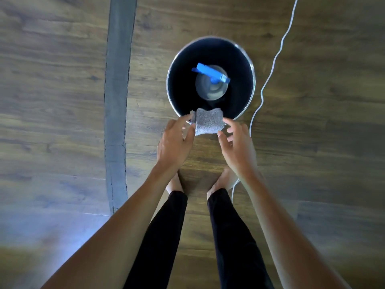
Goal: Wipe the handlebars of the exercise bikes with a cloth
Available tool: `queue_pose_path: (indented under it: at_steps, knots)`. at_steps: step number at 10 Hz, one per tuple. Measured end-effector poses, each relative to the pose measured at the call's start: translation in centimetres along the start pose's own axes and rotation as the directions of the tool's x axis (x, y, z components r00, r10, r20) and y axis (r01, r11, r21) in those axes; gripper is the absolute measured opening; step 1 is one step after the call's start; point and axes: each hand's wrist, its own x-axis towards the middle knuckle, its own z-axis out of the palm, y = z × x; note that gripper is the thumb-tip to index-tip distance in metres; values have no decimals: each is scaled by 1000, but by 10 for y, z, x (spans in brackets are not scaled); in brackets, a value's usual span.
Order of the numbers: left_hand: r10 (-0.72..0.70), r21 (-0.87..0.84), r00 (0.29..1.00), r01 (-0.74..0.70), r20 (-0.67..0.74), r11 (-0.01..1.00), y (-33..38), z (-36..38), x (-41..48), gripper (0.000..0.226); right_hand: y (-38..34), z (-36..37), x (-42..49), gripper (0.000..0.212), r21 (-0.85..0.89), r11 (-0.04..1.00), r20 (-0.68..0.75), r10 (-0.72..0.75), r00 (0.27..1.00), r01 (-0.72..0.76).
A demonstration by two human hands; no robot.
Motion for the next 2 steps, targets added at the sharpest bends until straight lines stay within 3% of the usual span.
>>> queue_pose_path:
  at_steps: [2]
  knots:
    - [-25,-158,997,12,-77,987,76,-60,-51,17,-55,-60,-63,21,286,956,-59,-51,997,66]
